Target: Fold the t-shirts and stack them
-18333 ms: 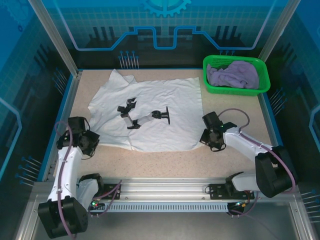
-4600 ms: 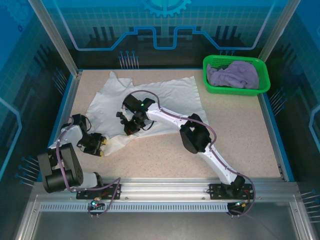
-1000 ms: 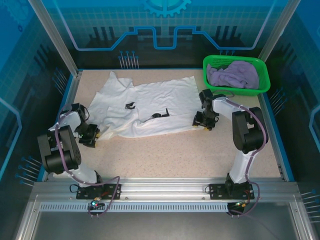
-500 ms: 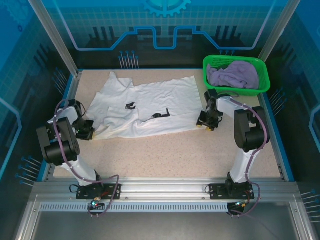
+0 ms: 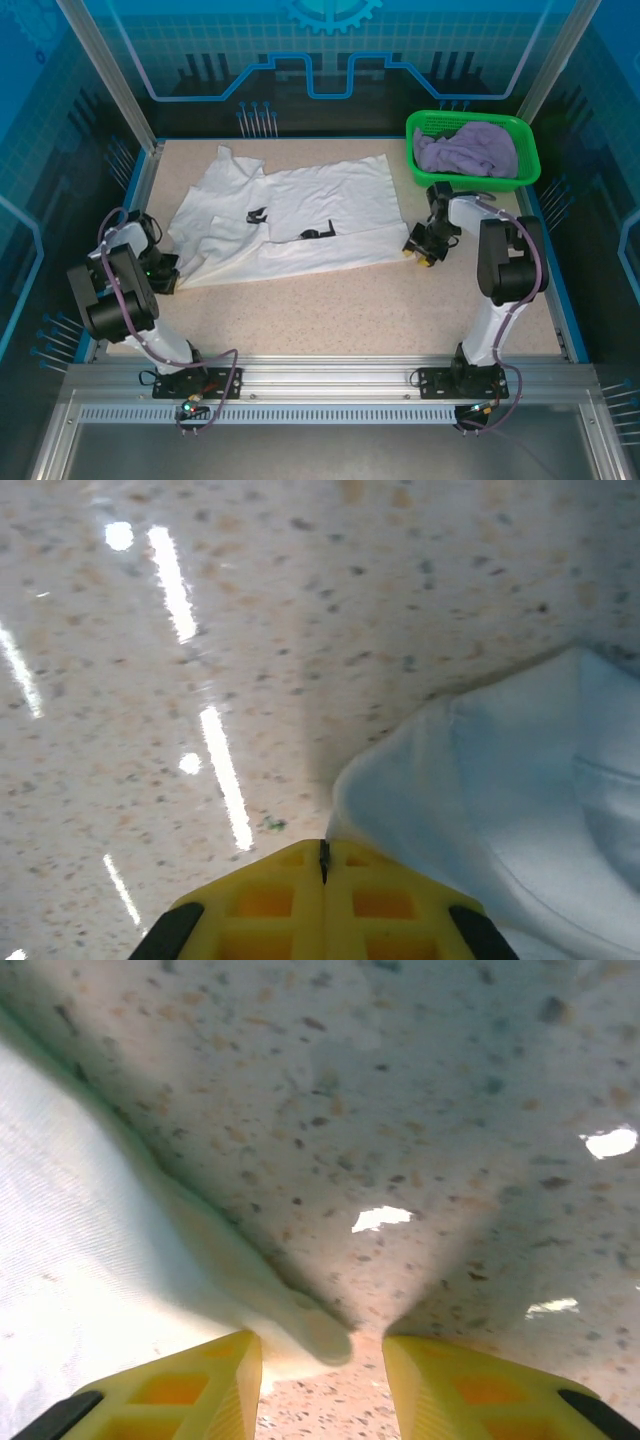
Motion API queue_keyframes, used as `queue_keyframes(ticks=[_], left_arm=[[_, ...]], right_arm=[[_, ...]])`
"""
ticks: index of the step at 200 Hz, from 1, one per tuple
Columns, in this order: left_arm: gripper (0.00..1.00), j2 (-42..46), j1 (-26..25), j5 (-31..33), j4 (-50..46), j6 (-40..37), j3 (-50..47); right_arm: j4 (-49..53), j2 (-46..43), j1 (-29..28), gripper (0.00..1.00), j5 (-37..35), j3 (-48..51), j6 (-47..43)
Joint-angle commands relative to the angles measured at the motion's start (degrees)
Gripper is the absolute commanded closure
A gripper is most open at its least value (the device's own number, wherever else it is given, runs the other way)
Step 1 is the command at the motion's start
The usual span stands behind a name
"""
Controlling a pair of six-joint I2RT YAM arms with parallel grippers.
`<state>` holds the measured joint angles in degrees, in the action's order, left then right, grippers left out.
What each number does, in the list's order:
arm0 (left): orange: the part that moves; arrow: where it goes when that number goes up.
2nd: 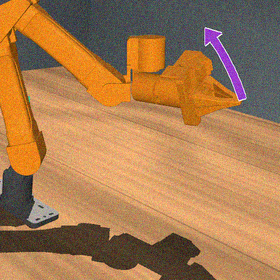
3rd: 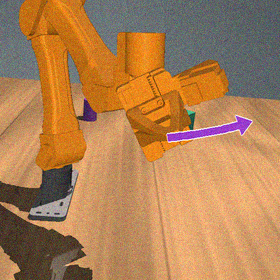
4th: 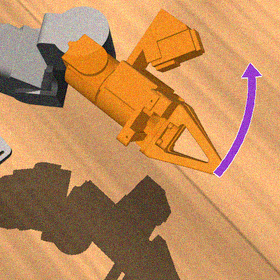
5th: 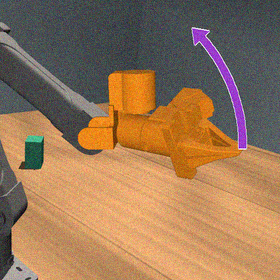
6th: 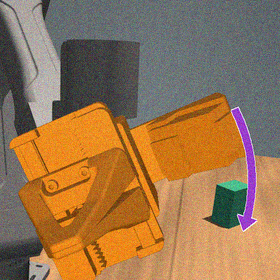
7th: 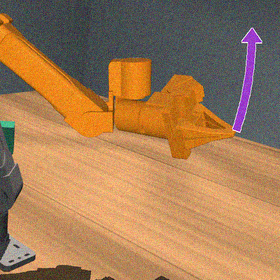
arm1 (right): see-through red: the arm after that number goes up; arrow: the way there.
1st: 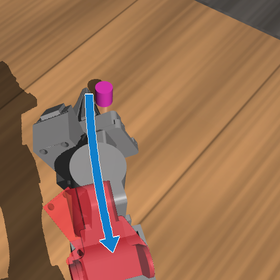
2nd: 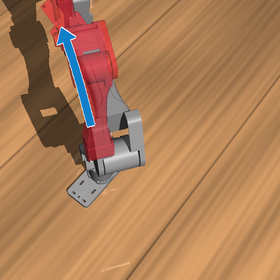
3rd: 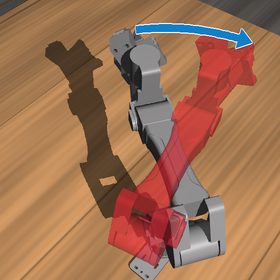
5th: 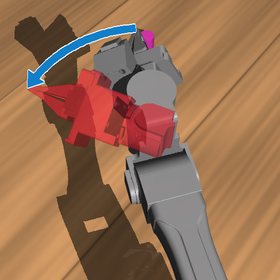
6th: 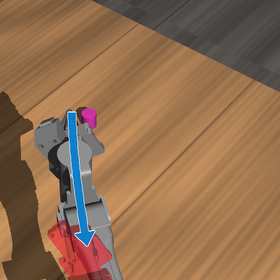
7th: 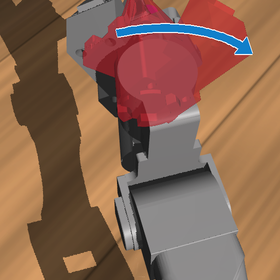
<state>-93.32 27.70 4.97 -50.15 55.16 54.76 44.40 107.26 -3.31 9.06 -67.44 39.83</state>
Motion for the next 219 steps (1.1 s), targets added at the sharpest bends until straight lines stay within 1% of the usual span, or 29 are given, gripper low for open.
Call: queue_keyframes(ticks=[1,14,21,27,46,56,69,75,83,99,116,129,151,167,199,210,219], left_arm=[[0.76,3.6,0.8,2.2,-3.1,0.8,0.2],[0.56,5.6,0.6,2.7,-3.9,1.2,1.9],[0.51,6.6,0.3,3.3,-4.4,1.1,3.2],[0.48,7.4,-0.2,3.6,-4.5,0.8,4.3],[0.47,7.9,-3.1,2.5,-3.7,-0.8,7.6],[0.45,6.0,-4.9,0.2,-3.3,-2.3,9.4],[0.39,2.5,-7.8,-2.2,-3.6,-5.0,12.0],[0.37,0.7,-8.9,-3.5,-3.3,-6.5,12.9],[0.36,-1.5,-10.2,-3.9,-4.0,-7.6,14.1],[0.37,-4.3,-10.8,-5.1,-4.4,-7.6,14.5],[0.38,-5.0,-10.7,-5.4,-3.3,-5.8,12.9],[0.37,-5.6,-10.6,-6.5,-1.9,-3.4,11.4],[0.35,-7.6,-10.0,-12.3,3.7,0.7,8.8],[0.35,-8.6,-10.2,-14.4,6.2,2.1,8.9],[0.35,-8.8,-10.3,-14.3,6.0,1.2,11.2],[0.40,-9.1,-10.3,-14.5,6.4,0.6,11.9],[0.46,-9.7,-10.3,-15.1,6.8,0.4,12.2]], right_arm=[[6.6,-1.9,1.0,0.59,-4.3,2.5,2.0],[6.6,-4.2,-0.2,0.58,-5.5,1.7,2.3],[6.1,-5.3,-1.0,0.57,-5.7,1.2,2.4],[5.4,-6.3,-2.1,0.57,-5.8,0.7,2.4],[2.9,-8.1,-6.7,0.56,-6.4,-1.9,1.1],[1.9,-7.6,-9.5,0.56,-6.2,-4.0,-0.2],[2.2,-5.5,-12.4,0.56,-5.5,-7.3,-1.7],[2.5,-4.4,-13.5,0.56,-5.5,-8.7,-2.0],[2.9,-3.0,-14.7,0.57,-5.5,-10.3,-2.4],[2.3,-0.6,-15.8,0.57,-3.9,-11.9,-2.6],[3.0,1.9,-16.2,0.57,-2.6,-13.7,-2.8],[2.8,3.2,-16.3,0.57,-2.1,-14.2,-3.1],[2.9,4.7,-16.3,0.57,-1.8,-14.4,-3.2],[3.0,5.4,-16.4,0.57,-1.8,-14.4,-3.4],[2.7,5.7,-16.4,0.58,-1.9,-13.6,-3.5],[2.4,5.7,-16.4,0.58,-2.0,-13.3,-3.5],[2.4,6.0,-16.4,0.58,-2.1,-13.3,-3.4]])
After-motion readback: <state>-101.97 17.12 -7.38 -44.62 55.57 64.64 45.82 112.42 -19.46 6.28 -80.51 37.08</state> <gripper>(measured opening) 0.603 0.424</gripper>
